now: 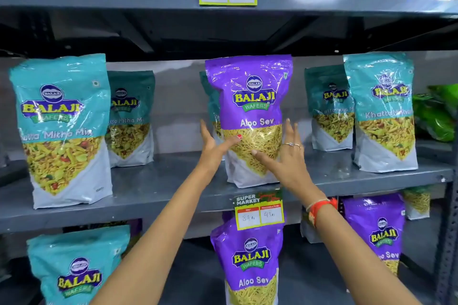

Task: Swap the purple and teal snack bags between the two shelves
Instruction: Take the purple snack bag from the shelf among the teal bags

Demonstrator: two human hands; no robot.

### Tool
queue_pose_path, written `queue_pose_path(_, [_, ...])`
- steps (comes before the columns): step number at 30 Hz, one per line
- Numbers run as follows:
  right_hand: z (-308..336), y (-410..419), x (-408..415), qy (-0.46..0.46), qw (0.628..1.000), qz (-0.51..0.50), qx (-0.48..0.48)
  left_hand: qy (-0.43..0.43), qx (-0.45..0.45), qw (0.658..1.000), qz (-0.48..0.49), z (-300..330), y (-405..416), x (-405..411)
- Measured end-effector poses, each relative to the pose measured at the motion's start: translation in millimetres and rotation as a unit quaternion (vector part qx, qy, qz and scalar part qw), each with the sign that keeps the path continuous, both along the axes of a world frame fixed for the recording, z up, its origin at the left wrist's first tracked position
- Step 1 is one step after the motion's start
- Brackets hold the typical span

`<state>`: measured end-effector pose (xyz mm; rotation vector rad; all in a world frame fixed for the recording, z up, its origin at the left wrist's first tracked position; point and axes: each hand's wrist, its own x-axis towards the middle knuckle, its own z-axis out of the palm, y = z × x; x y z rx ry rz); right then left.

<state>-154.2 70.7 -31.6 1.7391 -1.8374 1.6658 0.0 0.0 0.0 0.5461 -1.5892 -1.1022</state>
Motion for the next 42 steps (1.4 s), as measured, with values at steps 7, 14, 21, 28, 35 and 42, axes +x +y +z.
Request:
queue_pose_path(7, [12,-12,-19,-0.256,0.947,0.176,0.085,0.03,0.061,0.994,-0.089,-6,-20,-16])
queue_pose_path(14, [10,-12,-28,-0.288,0.939,0.168,0.079,0.016,0.051,0.995,-0.08,-6,-14,-21])
queue_pose_path(21, [12,2,0,-0.266,0.95,0.155,0.043,0.012,0.01,0.998,-0.067,0,3,15])
queue_pose_path(28, [3,28,46,-0.264,0.948,0.175,-0.021,0.026,-0.039,0.998,-0.037,-5,35,59])
queue_pose_path(35, [-43,41,105,-0.27,0.936,0.224,-0.022,0.031,-0.049,0.998,0.015,-43,66,122])
queue_pose_path(42, [-162,23,138,-0.295,0.915,0.26,0.093,-0.026,0.076,0.996,0.035,-155,54,172])
